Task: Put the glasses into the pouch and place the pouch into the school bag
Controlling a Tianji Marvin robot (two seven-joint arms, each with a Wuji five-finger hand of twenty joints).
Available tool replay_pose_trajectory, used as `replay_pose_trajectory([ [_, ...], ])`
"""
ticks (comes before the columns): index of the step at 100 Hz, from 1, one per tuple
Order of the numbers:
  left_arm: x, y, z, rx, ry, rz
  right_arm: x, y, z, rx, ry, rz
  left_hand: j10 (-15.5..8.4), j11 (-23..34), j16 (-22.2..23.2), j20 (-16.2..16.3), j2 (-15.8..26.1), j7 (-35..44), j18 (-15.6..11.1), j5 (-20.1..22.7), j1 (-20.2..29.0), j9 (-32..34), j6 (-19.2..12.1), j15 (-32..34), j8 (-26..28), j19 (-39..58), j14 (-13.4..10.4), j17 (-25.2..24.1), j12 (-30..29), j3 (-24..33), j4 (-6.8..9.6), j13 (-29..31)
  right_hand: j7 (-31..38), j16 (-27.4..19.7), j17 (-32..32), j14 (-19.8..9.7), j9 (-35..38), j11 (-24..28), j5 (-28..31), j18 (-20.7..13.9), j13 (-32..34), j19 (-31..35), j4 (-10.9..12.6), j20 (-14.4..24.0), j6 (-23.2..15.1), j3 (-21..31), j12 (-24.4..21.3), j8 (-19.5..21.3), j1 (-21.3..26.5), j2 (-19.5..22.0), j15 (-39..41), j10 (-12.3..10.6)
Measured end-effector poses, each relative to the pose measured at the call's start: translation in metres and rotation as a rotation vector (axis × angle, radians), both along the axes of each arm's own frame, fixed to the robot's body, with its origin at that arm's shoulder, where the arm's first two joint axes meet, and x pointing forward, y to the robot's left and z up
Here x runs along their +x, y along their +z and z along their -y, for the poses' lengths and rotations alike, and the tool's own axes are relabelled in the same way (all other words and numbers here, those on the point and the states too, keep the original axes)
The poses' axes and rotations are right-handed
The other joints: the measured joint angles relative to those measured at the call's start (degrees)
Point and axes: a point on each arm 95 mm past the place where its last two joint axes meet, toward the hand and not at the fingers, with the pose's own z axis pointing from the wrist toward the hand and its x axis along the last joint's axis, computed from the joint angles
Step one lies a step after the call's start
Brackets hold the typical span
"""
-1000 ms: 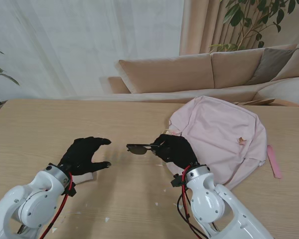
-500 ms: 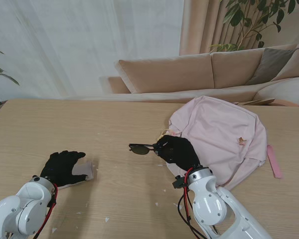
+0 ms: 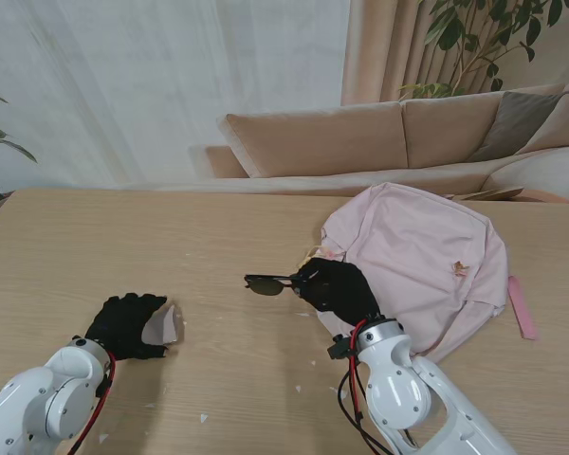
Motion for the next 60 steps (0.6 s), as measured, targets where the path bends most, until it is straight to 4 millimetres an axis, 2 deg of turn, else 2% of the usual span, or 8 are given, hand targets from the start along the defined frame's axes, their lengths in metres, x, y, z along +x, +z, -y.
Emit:
replay_pose_trajectory([
  [18,0.002,-0.010,-0.001,-0.013,0.029,-0.022,0.000,0.000,-0.001,0.000,0.002,-0.002,-0.18,-0.01,0.61,0.00,0.00,4.62,0.00,0.00,0.17,0.00,-0.02,0.46,1.19,0.00,-0.49,0.00,0.95,-1.52,0.00,0.00,0.00,0.00,0.00,0.01,0.00,0.00,0.13,0.01,0.00,0.01,0.00,0.00,0.01,0.00,0.05,0.00,0.00,-0.01,0.01,0.02],
  [28,0.003,-0.013,-0.002,-0.025,0.041,-0.024,0.000,0.000,-0.001,0.000,0.003,-0.002,-0.73,0.32,1.30,0.00,0.04,12.33,0.00,0.00,0.37,0.00,-0.32,0.71,4.28,0.00,-0.52,0.00,2.43,-1.57,-0.01,0.00,0.00,0.00,0.00,0.01,0.00,0.00,0.14,0.01,0.00,0.01,0.00,0.00,0.01,0.00,0.10,0.00,0.00,-0.01,0.01,0.03],
  [40,0.003,-0.016,-0.001,-0.052,0.054,-0.007,0.000,0.000,-0.001,0.001,0.004,-0.002,-0.95,1.30,2.07,0.08,0.05,24.13,0.00,-0.93,3.20,0.00,-1.27,1.36,13.58,0.00,-0.65,0.13,4.30,-1.66,-0.01,0.00,0.00,0.00,0.00,0.01,0.00,0.00,0.14,0.01,0.00,0.01,0.00,0.00,0.01,0.00,0.24,0.01,0.00,-0.02,0.01,0.06],
  [48,0.003,-0.017,0.000,-0.056,0.059,-0.001,0.000,0.000,-0.002,0.001,0.004,-0.003,-0.97,2.27,2.32,0.68,0.02,30.35,0.00,-2.20,4.96,0.00,-1.29,2.05,22.65,0.07,-0.67,0.69,5.47,-2.24,-0.01,0.00,0.00,0.00,0.00,0.01,0.00,0.00,0.14,0.01,0.00,0.01,0.00,0.00,0.01,0.00,0.26,0.01,0.00,-0.02,0.01,0.09],
  [60,0.002,-0.018,0.002,-0.085,0.077,0.007,0.000,0.000,-0.002,0.001,0.005,-0.002,-0.94,4.18,2.77,1.36,-0.55,34.29,0.00,-2.53,7.97,0.01,-1.32,2.82,33.79,0.27,-0.67,1.59,6.48,-2.42,-0.01,0.06,0.00,0.01,0.00,0.01,0.00,0.00,0.14,0.01,0.00,0.01,0.00,0.00,0.01,0.00,0.26,0.02,0.01,-0.03,0.01,0.10],
])
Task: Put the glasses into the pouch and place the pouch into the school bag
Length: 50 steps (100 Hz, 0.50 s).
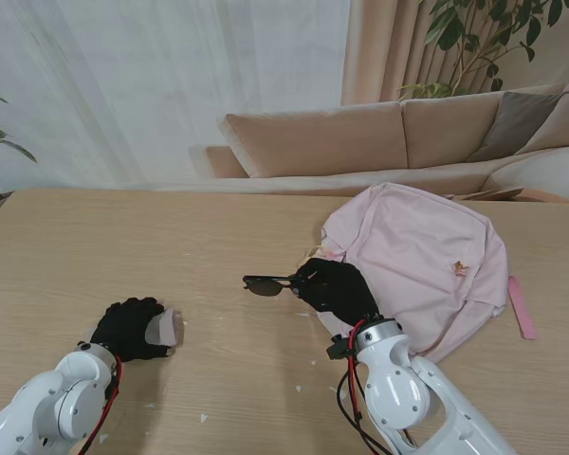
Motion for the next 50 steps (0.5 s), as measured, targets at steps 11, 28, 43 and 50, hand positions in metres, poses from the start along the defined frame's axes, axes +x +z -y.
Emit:
replay_pose_trajectory([
  [11,-0.0002,-0.0013,0.0008,-0.036,0.015,0.009,0.0002,0.0002,-0.0003,0.000,0.000,0.000,0.27,3.44,0.61,0.59,-0.01,0.82,0.00,-0.52,1.64,0.04,-2.36,2.09,10.06,0.65,0.20,1.42,0.18,0.00,0.05,1.72,0.00,0.00,0.00,0.00,0.00,0.00,0.00,0.00,0.00,0.00,0.00,0.00,0.00,0.00,0.01,0.34,0.00,0.00,0.00,0.01],
  [28,-0.0006,-0.0022,0.0015,-0.084,0.025,0.027,0.0005,0.0004,-0.0009,-0.001,0.002,0.001,0.95,16.68,4.68,4.54,-0.18,-0.83,1.39,-0.33,4.87,4.93,-5.80,9.08,21.00,6.14,2.47,5.03,4.23,-0.64,0.27,7.13,0.00,0.00,0.00,0.00,0.00,0.00,0.00,0.00,0.00,0.00,0.00,0.00,0.01,0.00,0.01,0.47,0.00,0.00,0.01,0.01],
  [43,-0.0006,0.0000,0.0017,-0.100,0.021,0.075,0.0008,0.0008,-0.0015,-0.002,0.004,0.001,0.08,26.40,9.24,7.34,-0.18,-1.29,1.90,0.06,9.14,9.97,-6.29,20.11,19.94,21.67,2.87,6.19,9.50,-0.58,1.00,12.02,0.00,0.00,0.00,0.01,0.00,0.00,0.00,0.00,0.00,0.00,0.00,0.00,0.01,0.00,0.02,0.47,0.00,0.00,0.01,0.02],
  [50,-0.0011,0.0008,0.0018,-0.106,0.019,0.090,0.0010,0.0009,-0.0017,-0.003,0.005,0.001,0.02,28.96,10.71,6.25,0.46,1.38,2.42,0.08,11.70,12.16,-6.31,24.24,14.93,30.62,2.87,5.75,10.91,-0.55,1.50,13.89,0.00,0.00,0.00,0.01,0.00,0.00,0.00,0.00,0.00,0.00,0.00,0.00,0.01,0.00,0.02,0.47,0.00,0.00,0.01,0.02],
])
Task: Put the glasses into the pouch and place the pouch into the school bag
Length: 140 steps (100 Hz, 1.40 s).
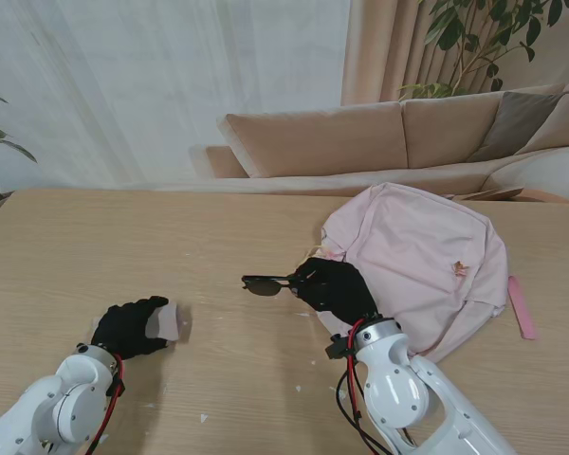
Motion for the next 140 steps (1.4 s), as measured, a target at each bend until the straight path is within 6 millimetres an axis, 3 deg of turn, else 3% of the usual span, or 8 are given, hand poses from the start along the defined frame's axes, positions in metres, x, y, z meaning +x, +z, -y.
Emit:
replay_pose_trajectory([
  [11,-0.001,0.001,0.000,-0.015,-0.003,0.020,0.000,0.000,0.000,-0.001,0.002,0.000,0.00,2.39,2.47,-2.52,0.19,5.35,0.70,0.01,3.48,0.52,0.14,5.67,-8.40,9.32,0.47,0.07,1.52,0.00,0.02,2.15,0.00,0.00,0.00,0.00,0.00,0.00,0.00,0.01,0.00,0.01,0.00,0.00,0.00,0.00,0.00,0.00,0.00,0.00,0.00,0.01],
  [20,-0.002,0.002,0.000,-0.025,-0.010,0.041,0.000,0.001,-0.001,-0.003,0.004,0.001,-0.02,4.69,4.56,-2.62,0.27,9.54,1.27,0.01,6.36,1.72,0.19,9.68,-14.51,14.09,0.51,0.66,5.31,-0.01,0.03,4.08,0.00,0.00,0.00,0.00,0.00,0.00,0.00,0.01,0.00,0.01,0.00,0.00,0.00,0.00,0.00,0.01,0.00,0.00,0.00,0.01],
  [39,-0.005,0.007,0.000,-0.048,-0.027,0.063,0.001,0.001,-0.003,-0.004,0.012,0.001,-0.02,5.40,5.19,-2.83,0.28,12.98,1.35,0.01,8.32,2.30,0.20,11.19,-20.74,16.84,0.51,0.87,7.46,-0.07,0.04,4.82,0.00,0.00,0.00,0.01,0.00,0.00,0.00,0.01,0.00,0.02,0.00,0.00,0.01,0.00,0.00,0.01,0.00,0.00,0.01,0.01],
  [83,-0.008,0.022,0.006,-0.098,-0.066,0.114,0.001,0.002,-0.006,-0.012,0.024,-0.011,-0.02,5.27,5.19,-3.40,0.74,13.72,1.37,0.01,8.32,2.25,0.31,11.79,-22.93,17.07,0.52,0.95,6.44,-0.08,0.62,4.83,0.00,0.01,0.02,0.01,0.00,0.00,0.00,0.56,0.00,0.05,0.00,0.00,0.03,0.00,0.00,0.01,0.00,0.00,0.01,0.11],
  [105,-0.008,0.021,0.008,-0.030,-0.067,0.012,0.001,0.003,-0.005,-0.011,0.022,-0.011,0.00,2.72,5.19,-4.18,0.77,12.90,1.37,0.01,8.30,1.53,1.00,10.36,-25.75,16.59,0.53,0.14,3.77,-0.10,0.64,4.24,0.00,0.01,0.02,0.02,0.00,0.01,0.00,0.56,0.00,0.05,0.00,0.00,0.06,0.00,0.00,0.01,0.00,0.00,0.02,0.14],
  [123,-0.006,0.019,0.004,0.010,-0.052,-0.032,0.000,0.004,-0.004,-0.008,0.018,-0.009,0.15,-3.89,2.86,-4.87,1.53,1.43,1.10,0.10,7.98,-3.20,2.46,3.18,-31.47,12.18,0.60,-2.32,-1.24,-0.78,0.66,0.49,0.00,0.01,0.03,0.02,0.00,0.07,0.00,0.56,0.00,0.06,0.00,0.00,0.06,0.00,0.00,0.01,0.00,0.00,0.02,0.21],
  [132,-0.006,0.019,0.004,0.024,-0.054,-0.038,0.000,0.005,-0.003,-0.008,0.015,-0.009,0.06,-9.89,-1.59,-5.68,1.53,-12.96,0.66,0.16,5.36,-7.43,3.13,-4.66,-37.63,6.24,0.04,-4.52,-5.97,-0.79,0.68,-3.93,0.00,0.01,0.03,0.02,0.00,0.07,0.00,0.56,0.00,0.06,0.00,0.00,0.07,0.00,0.00,0.01,0.00,0.00,0.02,0.22],
  [140,-0.006,0.018,0.003,0.053,-0.061,-0.047,0.000,0.005,-0.003,-0.008,0.014,-0.009,0.02,-21.62,-6.53,-7.89,1.53,-28.38,0.46,0.18,3.08,-9.32,4.72,-12.02,-44.78,-2.84,-0.35,-7.25,-14.16,-0.58,0.68,-8.91,0.00,0.01,0.03,0.02,0.00,0.07,0.00,0.57,0.00,0.06,0.00,0.00,0.07,0.00,0.00,0.01,0.00,0.00,0.02,0.23],
])
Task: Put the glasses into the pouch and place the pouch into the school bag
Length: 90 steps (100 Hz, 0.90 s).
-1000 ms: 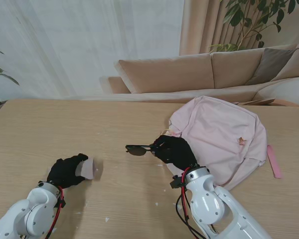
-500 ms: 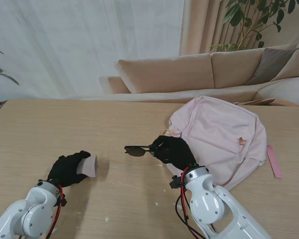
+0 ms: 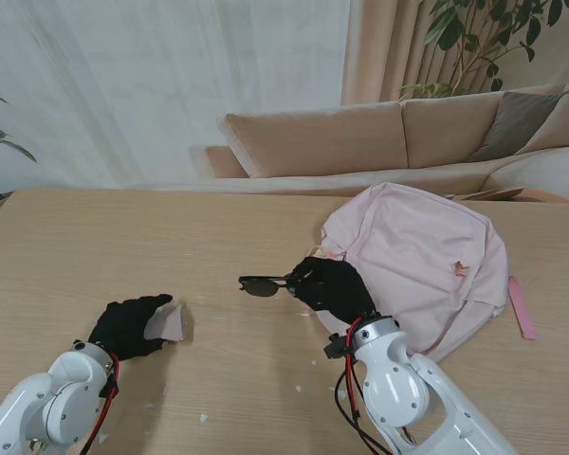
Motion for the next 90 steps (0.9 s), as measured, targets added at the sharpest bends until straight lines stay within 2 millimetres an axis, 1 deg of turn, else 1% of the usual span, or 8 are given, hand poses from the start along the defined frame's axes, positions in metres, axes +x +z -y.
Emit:
replay_pose_trajectory([
  [5,0.000,-0.001,0.000,0.016,-0.006,-0.016,0.000,0.000,0.000,0.000,0.000,0.000,-0.04,-6.88,-2.50,-1.58,-0.07,-6.62,-0.58,0.00,-1.36,-1.75,0.67,-4.22,-3.49,-7.03,-0.50,-1.22,-2.68,-0.07,0.00,-2.88,0.00,0.00,0.00,0.00,0.00,0.00,0.00,0.00,0.00,0.00,0.00,0.00,0.00,0.00,0.00,0.00,0.00,0.00,0.00,0.00],
  [11,-0.001,-0.001,-0.001,0.032,-0.015,-0.036,0.000,0.000,0.000,0.001,-0.001,0.001,-0.34,-13.08,-4.42,-2.01,-1.02,-9.56,-0.79,0.06,-2.67,-3.77,1.02,-8.62,-10.26,-14.12,-0.94,-2.09,-2.84,-0.05,0.00,-4.74,0.00,0.00,0.01,0.01,0.00,0.01,0.00,0.00,0.00,0.00,0.00,0.00,0.00,0.00,0.00,0.00,0.00,0.00,0.00,0.00],
  [21,-0.001,0.001,-0.001,0.052,-0.025,-0.044,0.000,0.001,0.000,0.002,-0.002,0.002,-0.51,-16.86,-5.63,-2.02,-1.71,-10.84,-1.48,0.07,-5.69,-5.24,2.18,-13.88,-18.96,-22.35,-1.36,-2.39,-5.64,-0.07,0.00,-5.85,0.00,0.00,0.01,0.01,0.00,0.01,0.00,0.00,0.00,0.00,0.00,0.00,0.00,0.00,0.00,0.00,0.00,0.00,0.00,0.01],
  [30,0.000,0.002,0.000,0.053,-0.025,-0.035,0.000,0.001,0.000,0.002,-0.002,0.002,-0.51,-17.59,-6.77,-1.90,-3.63,-10.90,-1.96,0.07,-11.96,-5.26,3.14,-16.63,-22.25,-27.01,-1.61,-2.78,-9.11,2.08,-0.46,-6.53,0.00,0.00,0.01,0.01,0.00,0.01,0.00,0.01,0.00,0.00,0.00,0.00,0.01,0.00,0.00,0.00,0.00,0.00,0.00,0.02],
  [41,0.000,0.001,0.003,0.023,-0.017,-0.038,0.000,0.001,0.000,0.003,-0.002,0.002,0.23,-17.59,-7.85,-1.77,-4.50,-10.90,-2.12,0.07,-19.17,-5.26,4.30,-16.93,-22.12,-28.67,-1.61,-2.96,-9.22,5.96,-1.73,-6.53,0.00,0.00,0.01,0.01,0.00,0.01,0.00,0.01,0.00,0.00,0.00,0.00,0.01,0.00,0.00,0.00,0.00,0.00,0.00,0.02],
  [52,0.001,-0.002,0.008,0.019,-0.014,-0.050,0.000,0.000,0.000,0.003,-0.002,0.001,0.96,-17.59,-7.95,-1.20,-4.53,-10.90,-2.13,0.07,-23.32,-5.26,4.46,-16.93,-17.64,-28.74,-1.63,-2.97,-6.39,8.21,-2.83,-6.53,0.00,0.01,0.01,0.01,0.00,0.01,0.00,0.01,0.00,0.00,0.00,0.00,0.01,0.00,0.00,0.00,0.00,0.00,0.01,0.02],
  [68,0.008,-0.009,0.012,-0.018,-0.008,-0.070,-0.001,0.000,0.001,0.003,-0.002,-0.001,0.20,-17.57,-7.96,-1.14,-4.54,-10.87,-2.13,0.08,-23.94,-5.26,4.17,-16.93,-10.55,-28.75,-1.78,-2.97,-3.24,8.31,-2.92,-6.53,0.00,0.01,0.01,0.02,0.00,0.01,0.00,0.01,0.00,0.00,0.00,0.00,0.01,0.00,0.00,0.00,0.00,0.00,0.01,0.02],
  [90,0.017,-0.013,0.013,-0.009,0.019,-0.088,-0.001,-0.001,0.001,0.003,-0.004,-0.004,-0.02,-16.90,-7.54,-0.99,-4.53,-10.11,-2.13,0.08,-23.88,-5.26,2.96,-16.85,-7.00,-28.75,-1.82,-2.97,-2.53,6.49,-2.92,-6.53,0.00,0.01,0.01,0.02,0.00,0.01,0.00,0.01,0.00,0.00,0.00,0.00,0.01,0.00,0.00,0.00,0.00,0.00,0.01,0.04],
])
